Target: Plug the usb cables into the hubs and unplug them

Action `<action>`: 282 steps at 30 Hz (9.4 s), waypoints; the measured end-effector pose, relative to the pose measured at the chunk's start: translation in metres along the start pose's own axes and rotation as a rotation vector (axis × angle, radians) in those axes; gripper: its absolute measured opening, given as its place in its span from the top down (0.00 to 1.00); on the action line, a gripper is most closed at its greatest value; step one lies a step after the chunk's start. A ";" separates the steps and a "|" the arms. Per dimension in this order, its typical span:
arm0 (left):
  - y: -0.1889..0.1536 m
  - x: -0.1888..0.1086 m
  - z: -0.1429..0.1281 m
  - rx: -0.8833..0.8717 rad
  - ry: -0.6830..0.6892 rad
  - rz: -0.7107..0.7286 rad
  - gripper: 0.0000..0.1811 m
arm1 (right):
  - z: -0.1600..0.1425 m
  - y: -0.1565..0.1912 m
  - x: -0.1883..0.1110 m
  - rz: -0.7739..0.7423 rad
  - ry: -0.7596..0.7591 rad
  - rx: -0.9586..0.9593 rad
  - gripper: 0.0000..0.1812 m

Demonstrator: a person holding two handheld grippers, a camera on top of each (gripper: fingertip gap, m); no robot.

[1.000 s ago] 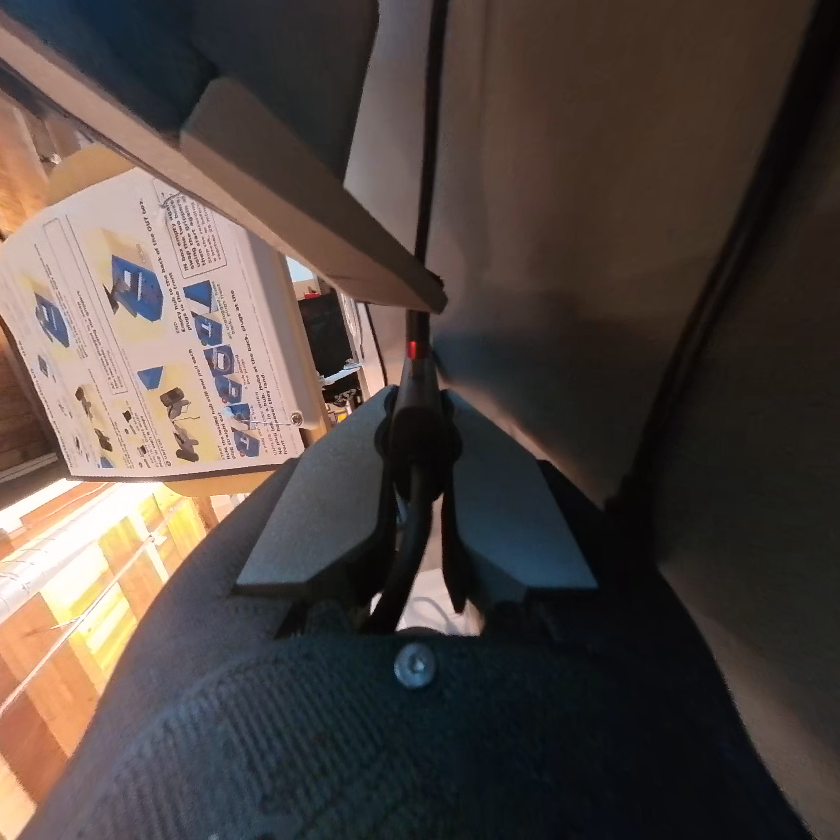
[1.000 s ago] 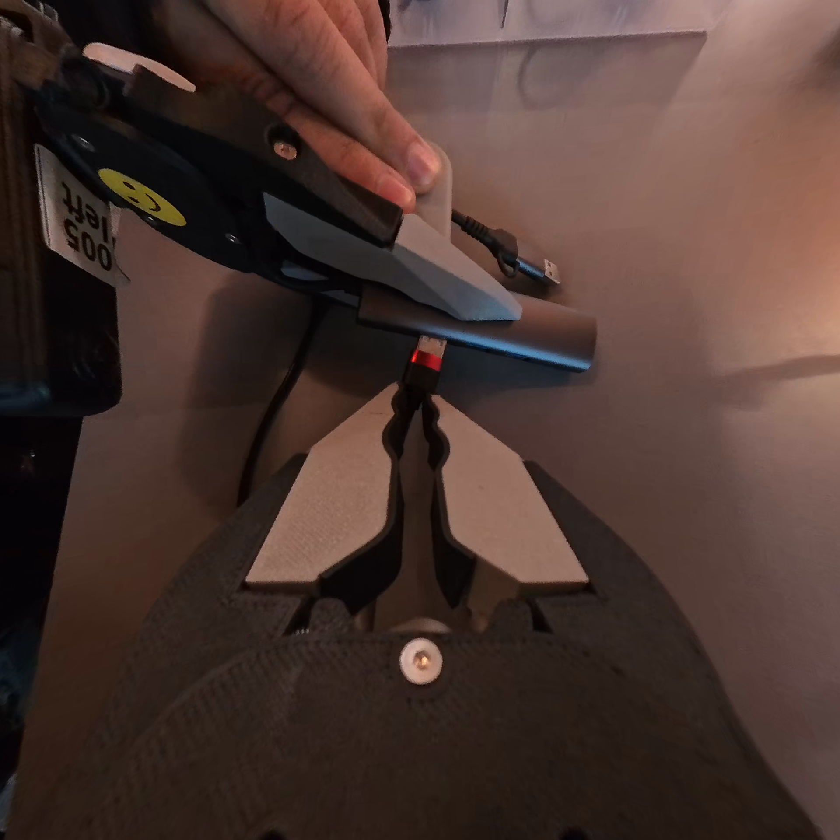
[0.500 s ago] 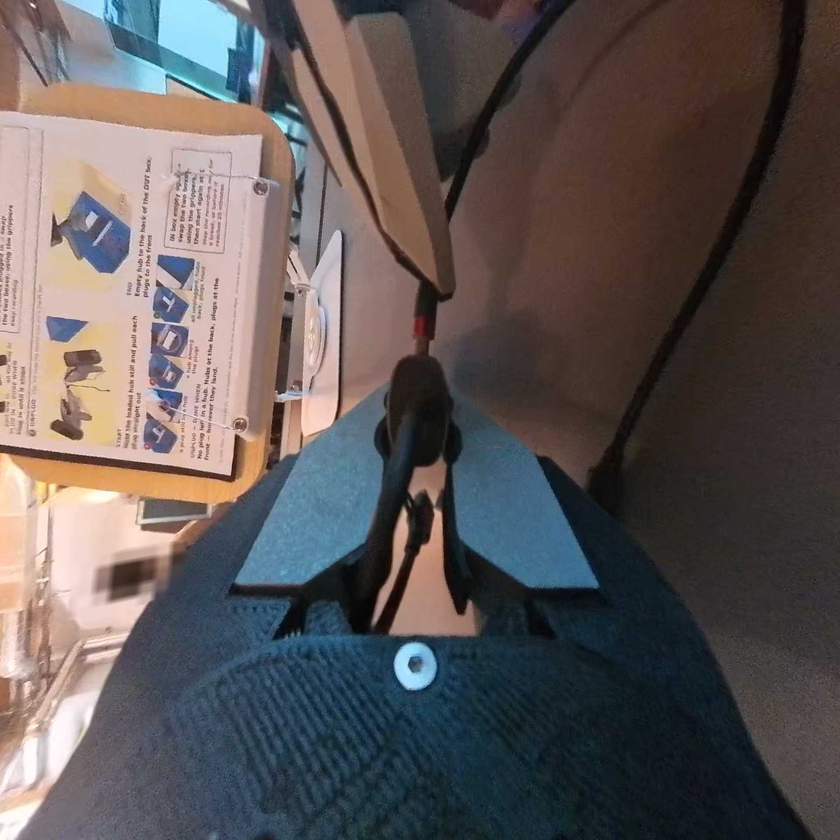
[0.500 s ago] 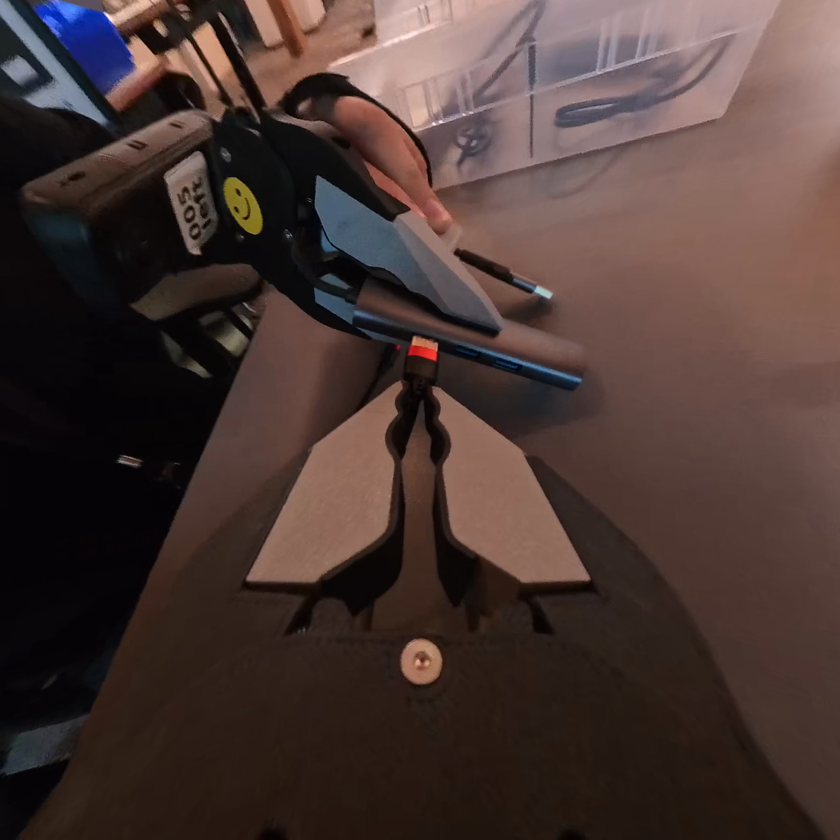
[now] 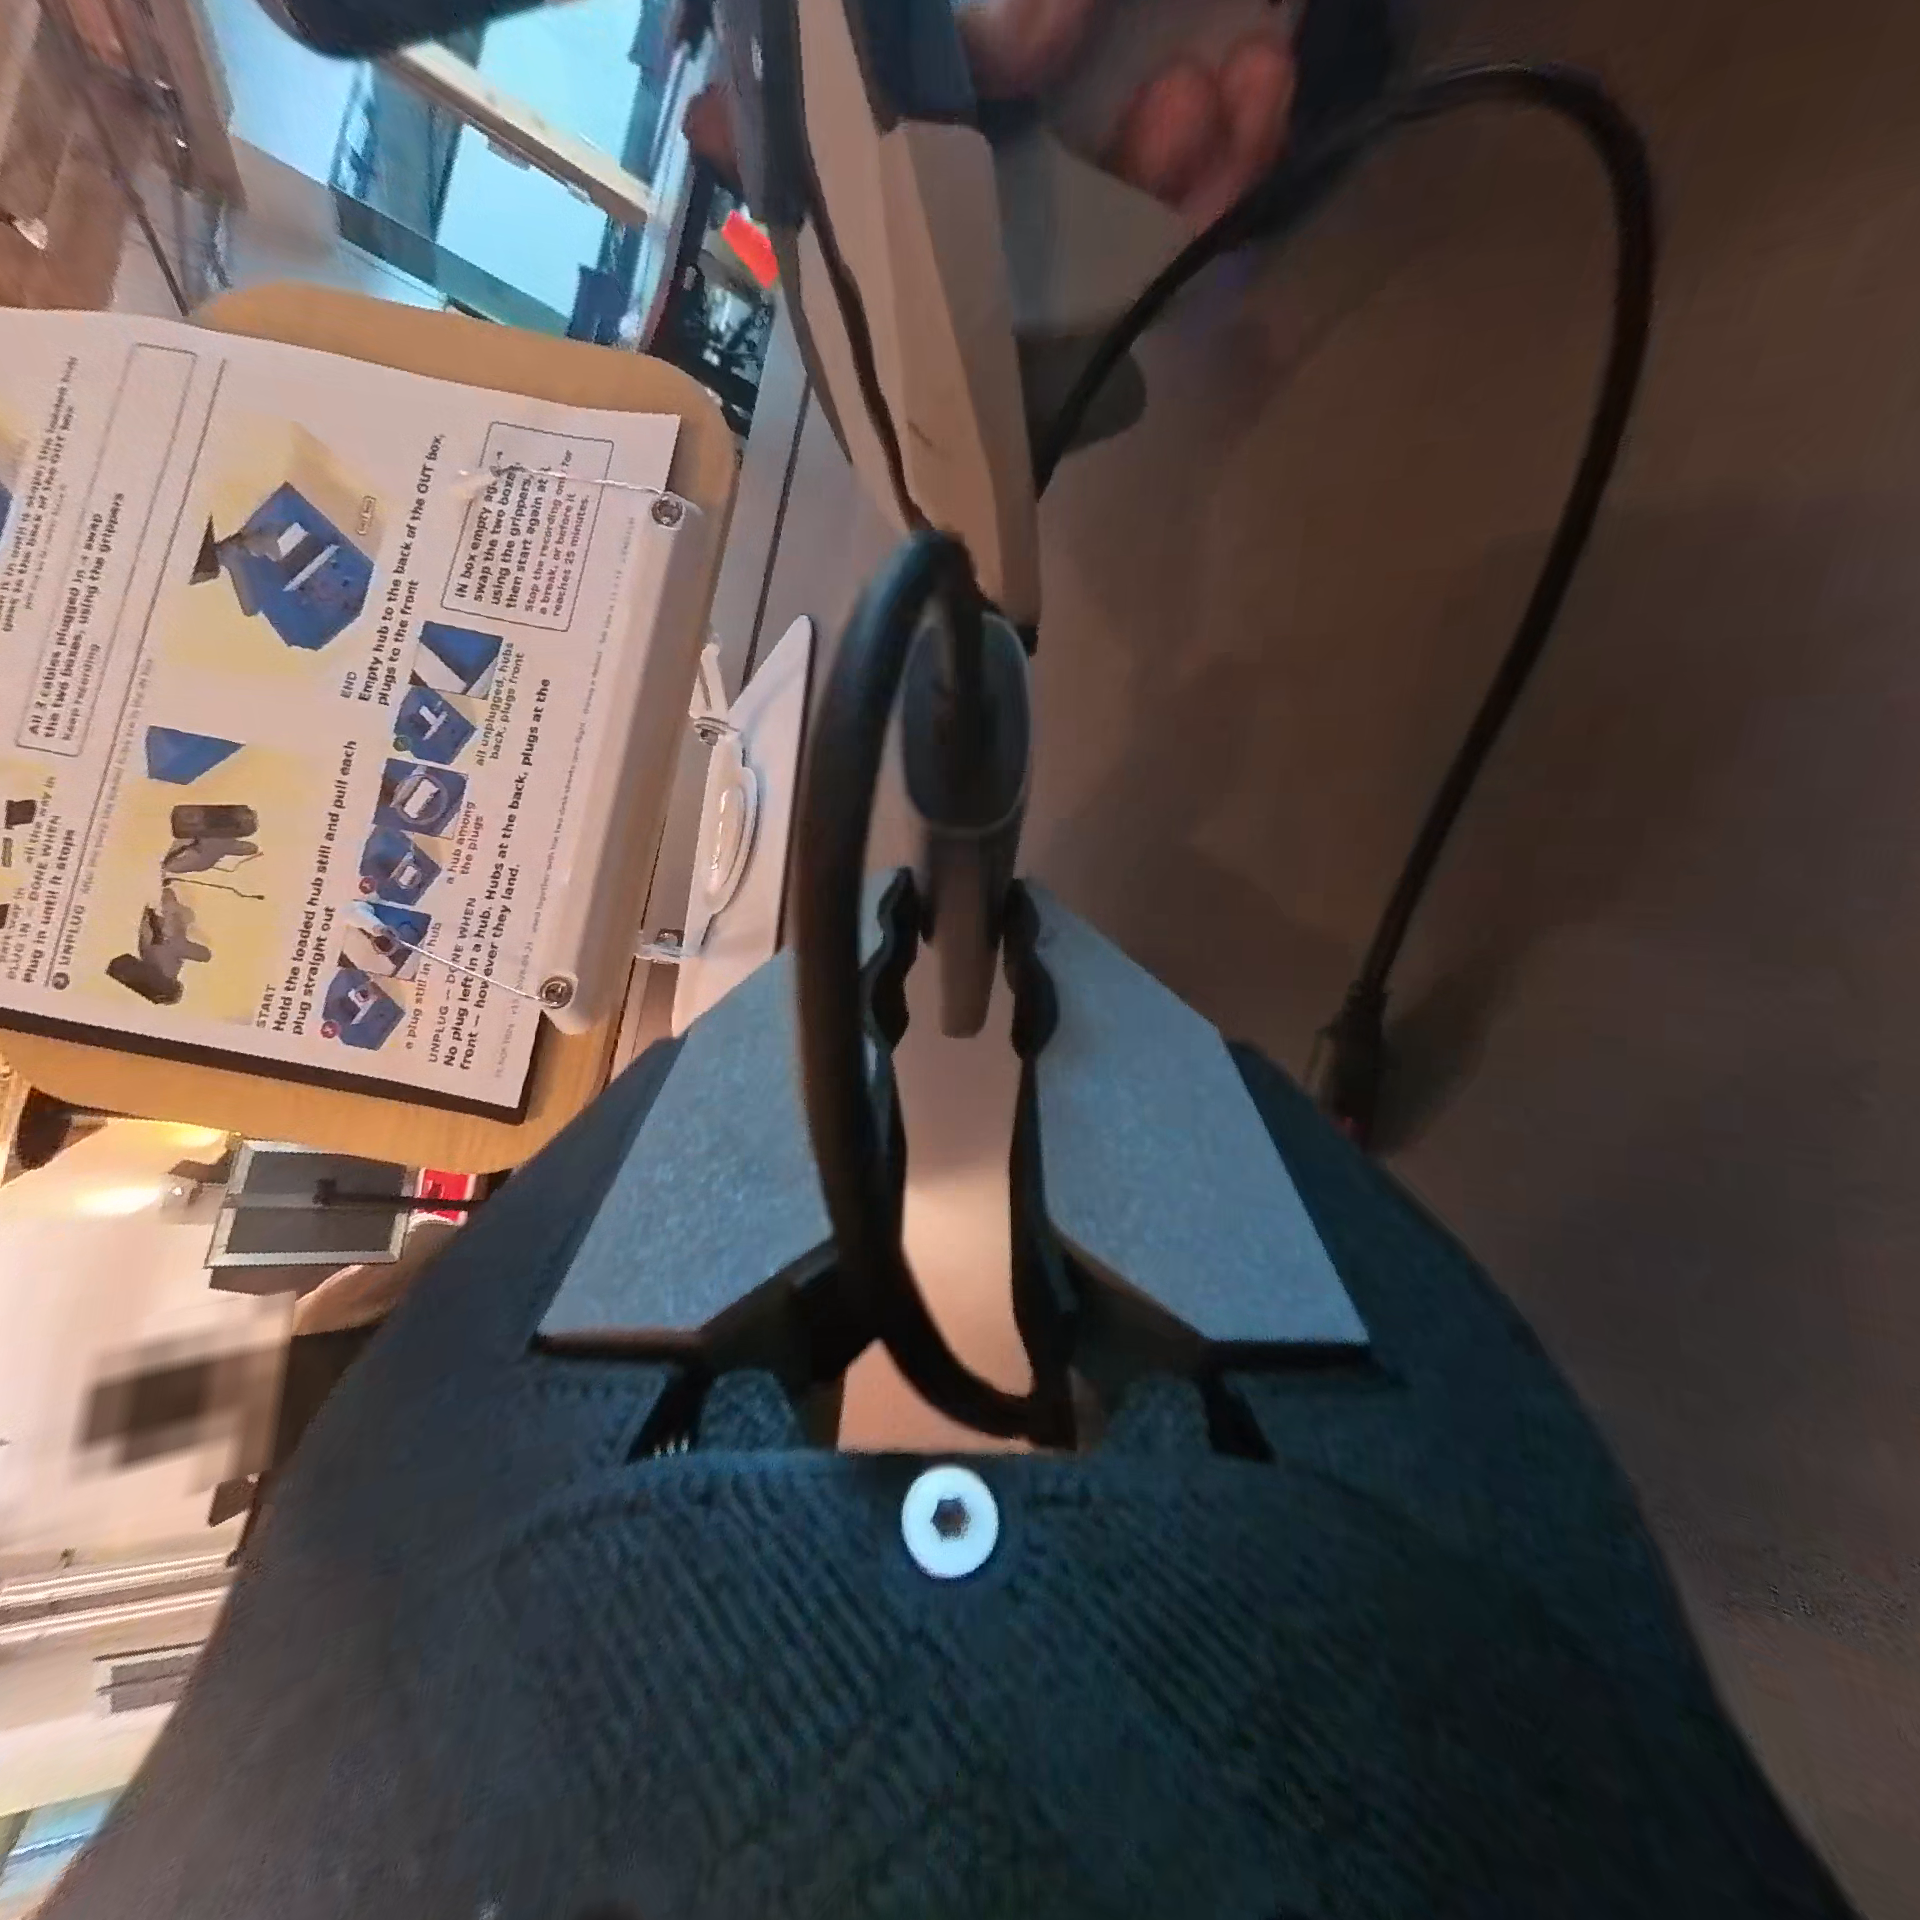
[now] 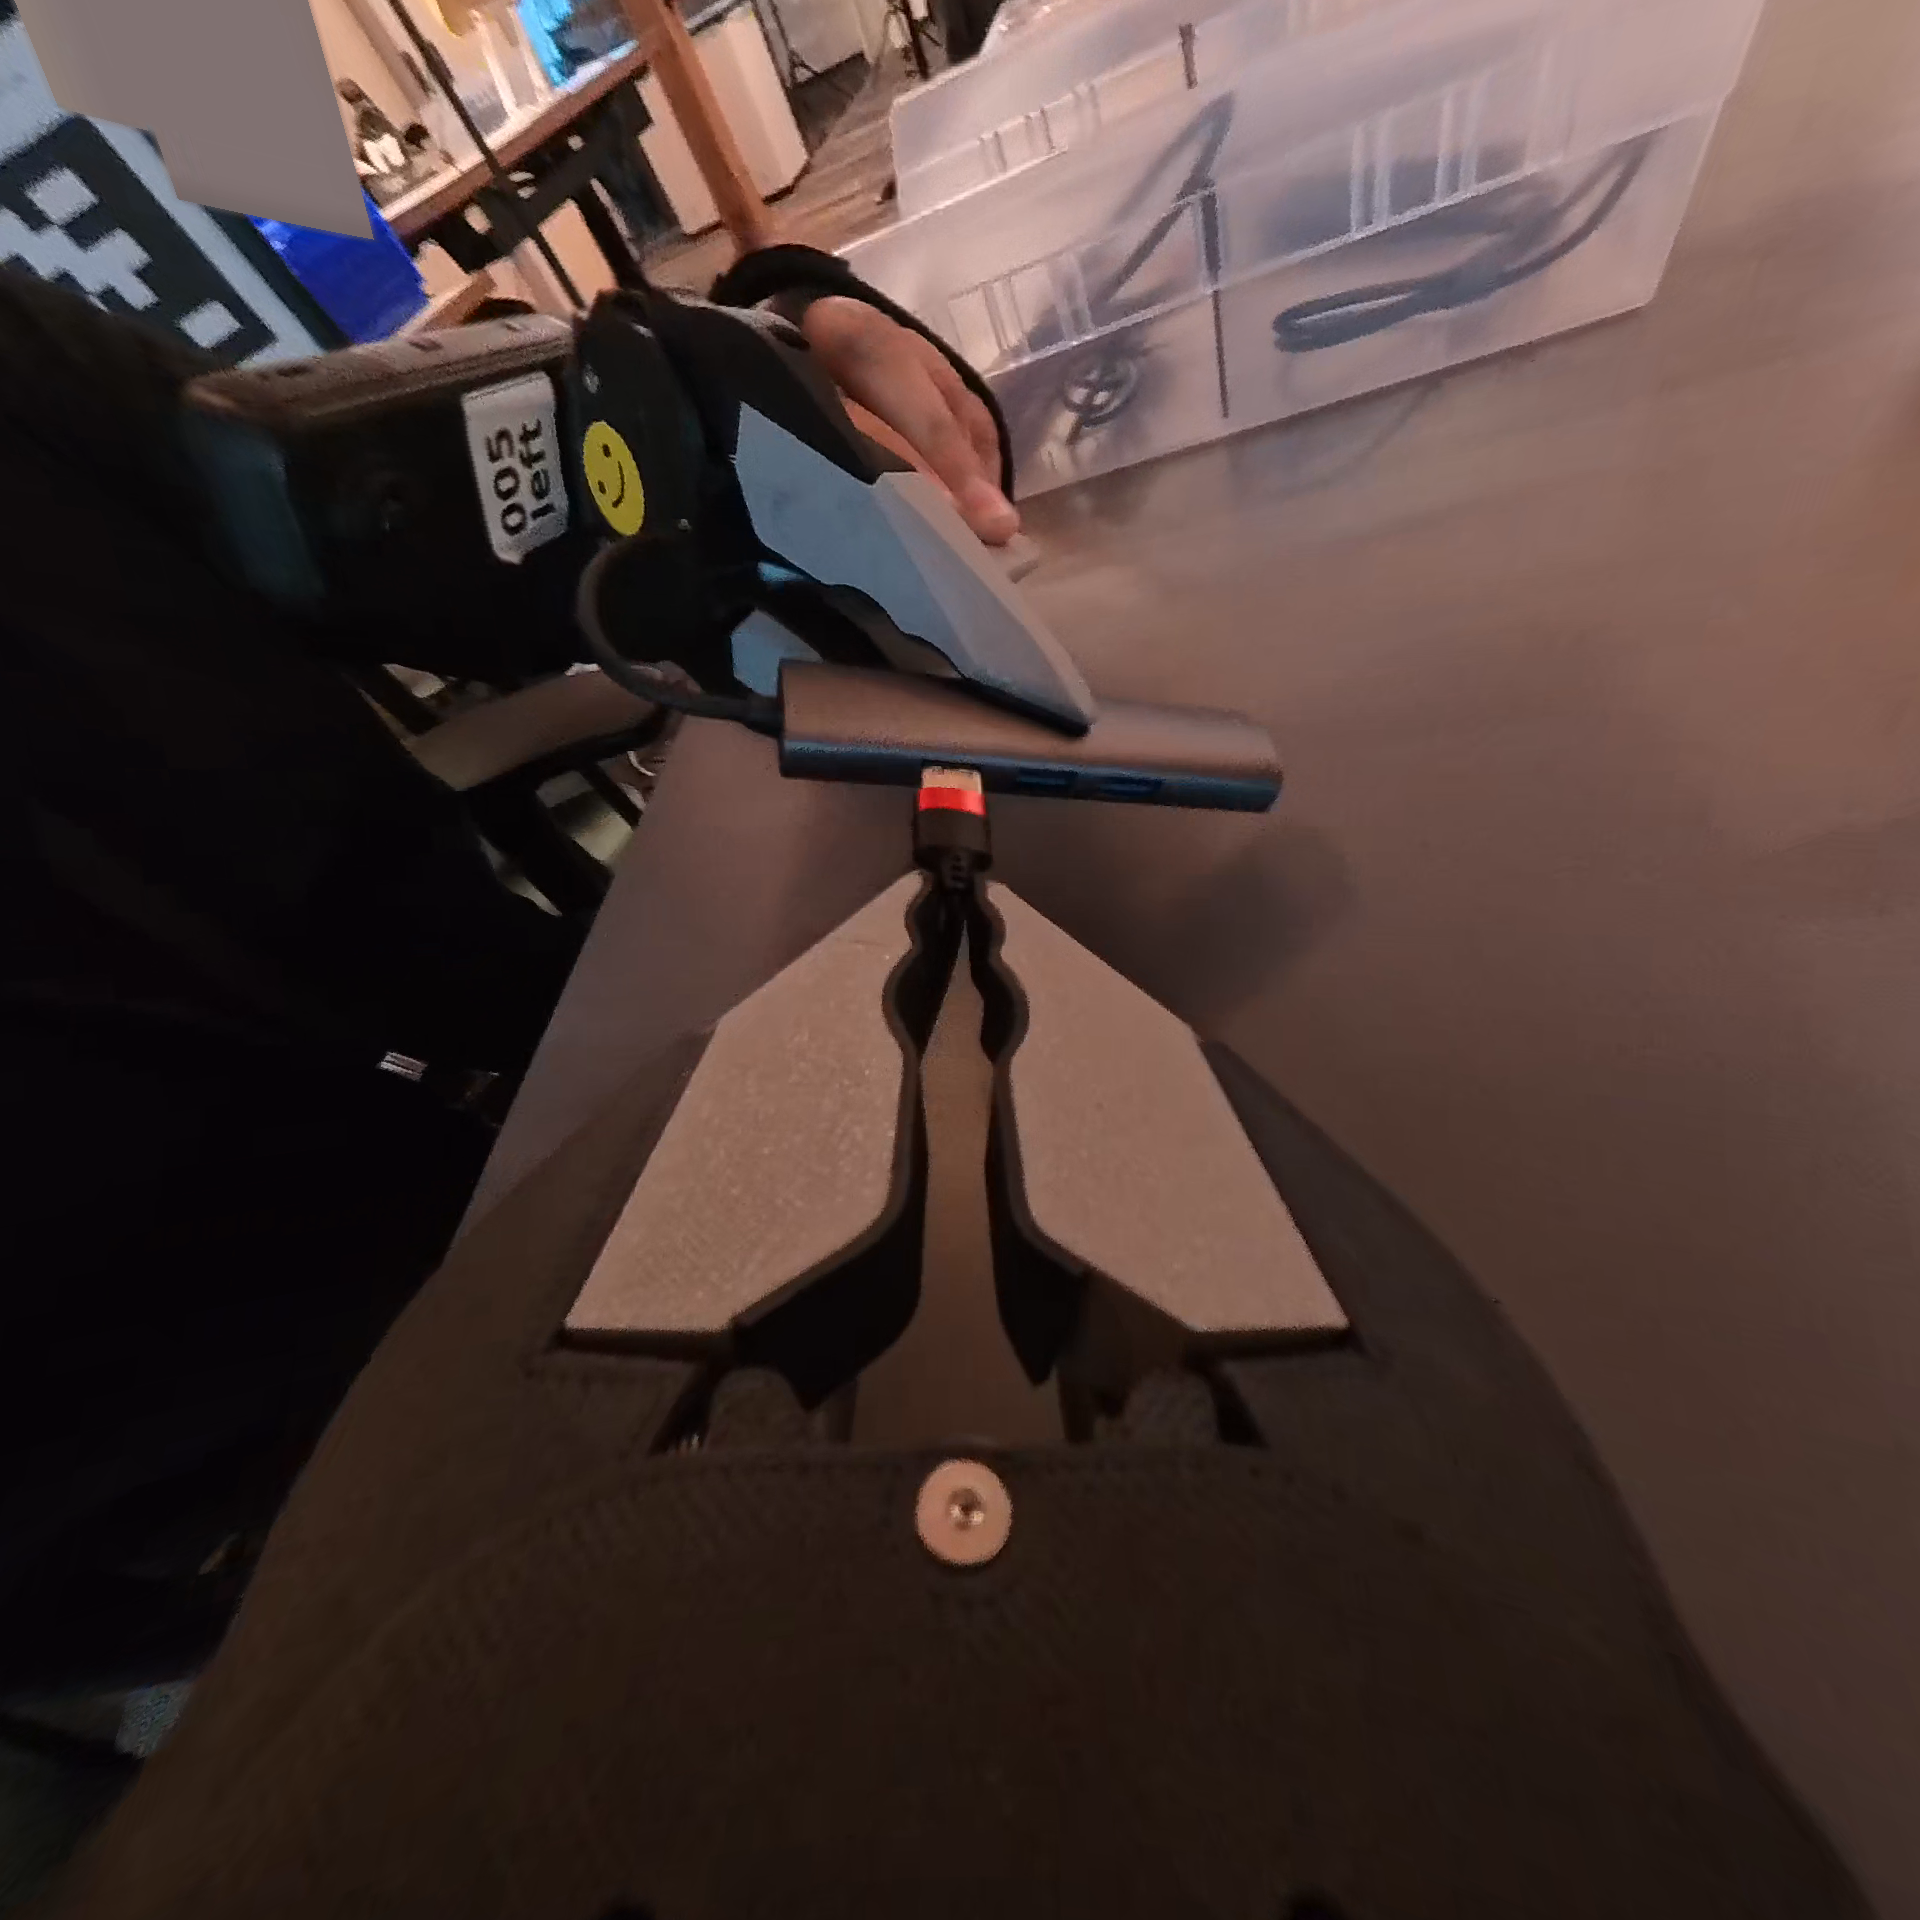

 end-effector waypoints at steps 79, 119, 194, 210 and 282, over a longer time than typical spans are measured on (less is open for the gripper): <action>0.021 -0.070 0.046 -0.253 -0.813 -0.365 0.92 | 0.060 0.074 -0.013 -0.018 -0.077 -0.053 0.99; 0.011 -0.026 0.014 -0.090 -0.393 -0.192 0.92 | -0.004 0.012 -0.007 -0.259 0.231 0.131 0.99; 0.002 -0.019 0.007 0.197 -0.258 -0.038 0.91 | -0.038 -0.016 0.003 -0.435 0.420 0.011 0.93; -0.008 -0.013 0.004 0.218 -0.273 -0.082 0.92 | -0.006 0.015 0.016 -0.335 0.328 -0.162 0.93; -0.020 -0.018 0.019 0.086 -0.299 -0.131 0.92 | 0.006 0.026 0.007 -0.113 0.065 -0.058 0.94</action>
Point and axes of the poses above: each gripper's, where its closed fingertips meet, x out along the fingers, z out of its top, y = z × x across the jaws, the point moved 5 cm from there along -x, back along the fingers, and after that the axes turned 11 degrees about -x, right-handed, at the moved point
